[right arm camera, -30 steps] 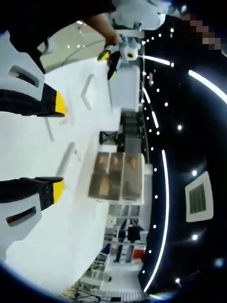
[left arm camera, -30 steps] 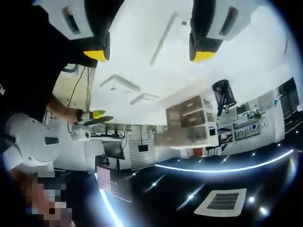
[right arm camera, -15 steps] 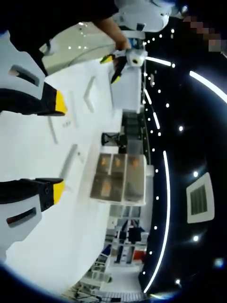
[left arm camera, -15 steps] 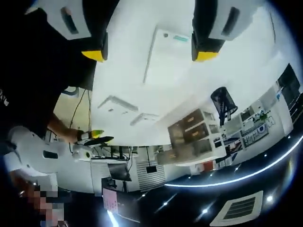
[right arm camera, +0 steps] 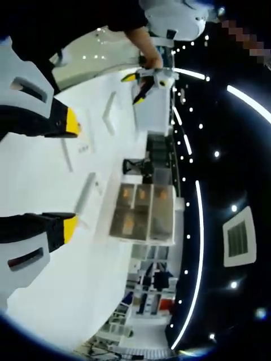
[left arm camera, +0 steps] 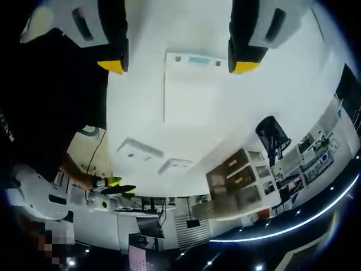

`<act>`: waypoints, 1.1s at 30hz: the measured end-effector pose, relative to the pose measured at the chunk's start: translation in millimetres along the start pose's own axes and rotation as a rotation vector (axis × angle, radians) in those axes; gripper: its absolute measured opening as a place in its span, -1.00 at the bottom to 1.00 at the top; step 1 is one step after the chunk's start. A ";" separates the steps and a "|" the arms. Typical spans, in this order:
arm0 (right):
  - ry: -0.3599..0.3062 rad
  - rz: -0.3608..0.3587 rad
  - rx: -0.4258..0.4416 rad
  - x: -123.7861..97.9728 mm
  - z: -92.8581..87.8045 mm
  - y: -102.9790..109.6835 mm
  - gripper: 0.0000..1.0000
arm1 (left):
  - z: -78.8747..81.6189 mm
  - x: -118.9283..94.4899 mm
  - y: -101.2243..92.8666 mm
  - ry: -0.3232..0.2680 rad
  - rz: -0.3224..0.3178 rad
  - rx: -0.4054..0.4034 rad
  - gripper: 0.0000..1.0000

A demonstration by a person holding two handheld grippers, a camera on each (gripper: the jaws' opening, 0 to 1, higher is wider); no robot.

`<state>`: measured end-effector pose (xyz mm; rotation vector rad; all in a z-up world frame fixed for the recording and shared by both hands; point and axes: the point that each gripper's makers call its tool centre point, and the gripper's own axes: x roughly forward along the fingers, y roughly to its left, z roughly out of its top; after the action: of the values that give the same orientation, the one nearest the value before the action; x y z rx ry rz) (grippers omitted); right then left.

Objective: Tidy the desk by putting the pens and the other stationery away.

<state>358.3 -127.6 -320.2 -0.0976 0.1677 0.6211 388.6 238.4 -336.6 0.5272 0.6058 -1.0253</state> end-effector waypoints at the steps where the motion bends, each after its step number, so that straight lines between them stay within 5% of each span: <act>1: 0.002 0.000 -0.001 -0.3 -0.7 -0.1 0.00 | -1.1 1.3 1.7 0.008 -0.007 0.004 0.43; 18: 0.018 0.002 0.005 -3.0 -8.9 -1.0 0.01 | -20.3 23.8 17.1 0.196 -0.069 0.019 0.42; 33: 0.017 -0.003 0.017 -5.3 -13.9 -4.7 0.01 | -27.9 36.4 17.2 0.283 -0.118 0.023 0.41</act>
<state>355.0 -136.4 -332.7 -0.0868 0.1894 0.6160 412.1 241.5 -379.5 0.6693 0.8853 -1.0781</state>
